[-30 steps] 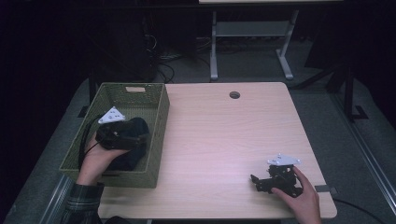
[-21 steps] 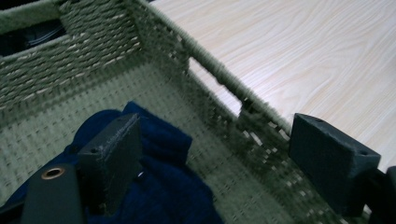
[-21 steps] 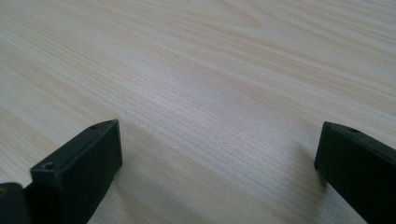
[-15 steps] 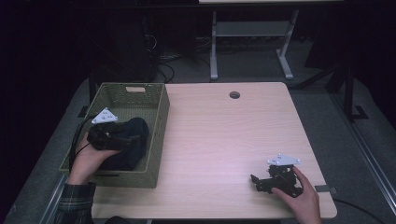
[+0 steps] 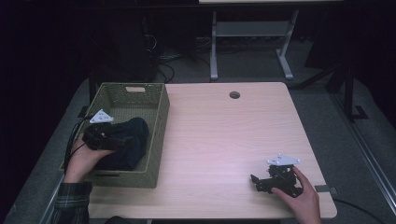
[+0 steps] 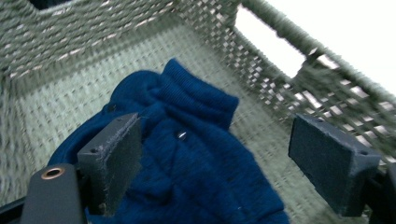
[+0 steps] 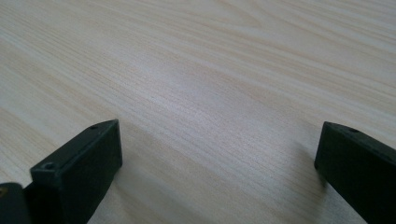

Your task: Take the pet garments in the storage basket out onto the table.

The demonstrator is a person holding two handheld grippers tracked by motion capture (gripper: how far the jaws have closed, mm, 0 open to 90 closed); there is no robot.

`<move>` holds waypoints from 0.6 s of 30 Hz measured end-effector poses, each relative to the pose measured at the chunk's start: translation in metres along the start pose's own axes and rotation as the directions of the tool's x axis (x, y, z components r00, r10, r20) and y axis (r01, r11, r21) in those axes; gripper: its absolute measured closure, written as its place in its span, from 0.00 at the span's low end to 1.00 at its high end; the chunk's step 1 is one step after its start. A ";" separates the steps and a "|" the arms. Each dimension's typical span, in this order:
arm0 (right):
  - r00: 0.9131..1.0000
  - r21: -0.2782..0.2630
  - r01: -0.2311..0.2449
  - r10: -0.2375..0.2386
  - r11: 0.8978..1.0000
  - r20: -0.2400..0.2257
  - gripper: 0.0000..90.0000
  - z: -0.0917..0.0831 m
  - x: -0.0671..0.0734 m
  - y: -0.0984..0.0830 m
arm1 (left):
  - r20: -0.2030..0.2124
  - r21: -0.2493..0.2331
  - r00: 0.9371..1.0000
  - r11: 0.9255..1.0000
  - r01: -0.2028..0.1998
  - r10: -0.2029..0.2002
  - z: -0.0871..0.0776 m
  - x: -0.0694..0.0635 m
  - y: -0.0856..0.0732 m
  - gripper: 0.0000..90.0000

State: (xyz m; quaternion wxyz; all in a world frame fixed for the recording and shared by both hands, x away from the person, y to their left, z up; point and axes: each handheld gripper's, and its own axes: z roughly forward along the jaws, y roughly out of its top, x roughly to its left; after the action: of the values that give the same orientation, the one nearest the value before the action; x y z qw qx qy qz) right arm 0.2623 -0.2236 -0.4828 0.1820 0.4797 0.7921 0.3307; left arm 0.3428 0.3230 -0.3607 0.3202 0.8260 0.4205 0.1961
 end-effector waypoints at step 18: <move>1.000 0.000 0.001 -0.001 1.000 0.000 0.00 0.000 0.000 0.000 | -0.028 0.176 1.000 0.984 -0.008 0.013 0.032 0.011 -0.012 0.18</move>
State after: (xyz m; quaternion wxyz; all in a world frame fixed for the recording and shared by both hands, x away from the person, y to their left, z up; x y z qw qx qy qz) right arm 0.2624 -0.2236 -0.4829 0.1821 0.4794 0.7922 0.3307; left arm 0.3615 0.3256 -0.3910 0.2389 0.8504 0.4363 0.1716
